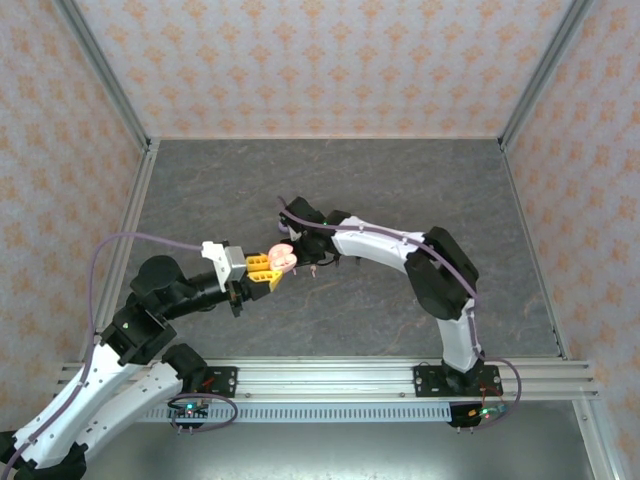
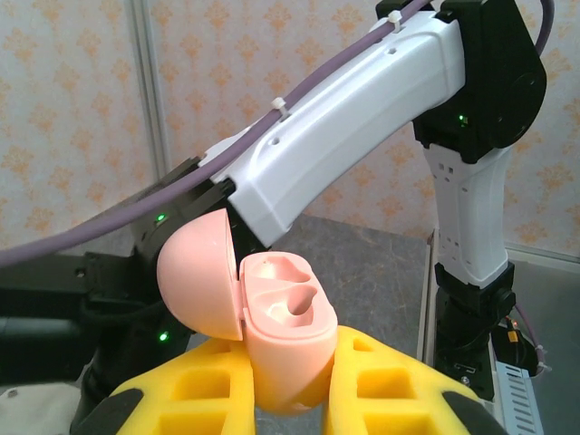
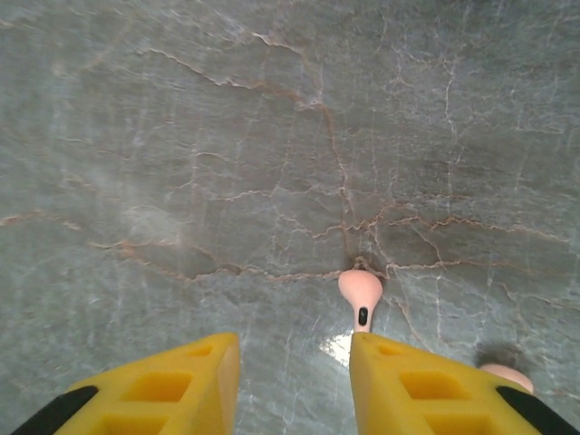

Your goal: Insert wireless bluetooth earbuds into charging case

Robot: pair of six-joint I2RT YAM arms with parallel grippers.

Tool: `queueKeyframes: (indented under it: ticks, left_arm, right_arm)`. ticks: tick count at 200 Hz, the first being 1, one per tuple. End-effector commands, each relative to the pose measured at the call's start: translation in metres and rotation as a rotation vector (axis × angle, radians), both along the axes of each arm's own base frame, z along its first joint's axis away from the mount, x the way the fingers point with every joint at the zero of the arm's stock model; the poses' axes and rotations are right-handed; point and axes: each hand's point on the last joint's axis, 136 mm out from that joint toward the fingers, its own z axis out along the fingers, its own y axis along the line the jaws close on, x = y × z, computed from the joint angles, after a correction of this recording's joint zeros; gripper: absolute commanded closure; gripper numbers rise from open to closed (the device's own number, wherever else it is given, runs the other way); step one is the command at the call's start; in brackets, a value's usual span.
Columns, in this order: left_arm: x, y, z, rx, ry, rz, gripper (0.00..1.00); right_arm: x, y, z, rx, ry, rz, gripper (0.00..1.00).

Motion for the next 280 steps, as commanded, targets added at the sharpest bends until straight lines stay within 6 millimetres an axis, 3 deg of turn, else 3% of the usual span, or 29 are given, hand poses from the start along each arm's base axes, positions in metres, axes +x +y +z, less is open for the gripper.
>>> queueKeyframes:
  ticks: [1,53,194,246,280]
  left_arm:
    - [-0.004,-0.002,0.008,-0.014,-0.013,-0.02,0.97]
    - [-0.001,-0.004,0.006,-0.012,-0.008,-0.019,0.97]
    - [0.0,-0.002,0.005,-0.006,-0.007,-0.01,0.97]
    - [0.0,-0.002,0.005,-0.004,-0.008,-0.008,0.97]
    - [0.002,-0.002,0.004,-0.003,-0.003,0.003,0.97]
  right_arm:
    - [0.005,-0.011,-0.008,-0.091,-0.007,-0.019,0.65]
    - [0.007,-0.008,-0.027,-0.139,0.012,0.002,0.67]
    - [0.008,-0.007,-0.049,-0.197,0.05,0.03,0.78]
    - [0.003,-0.008,-0.048,-0.194,0.065,0.036,0.83]
    - [0.005,-0.008,-0.026,-0.153,0.02,0.03,0.86]
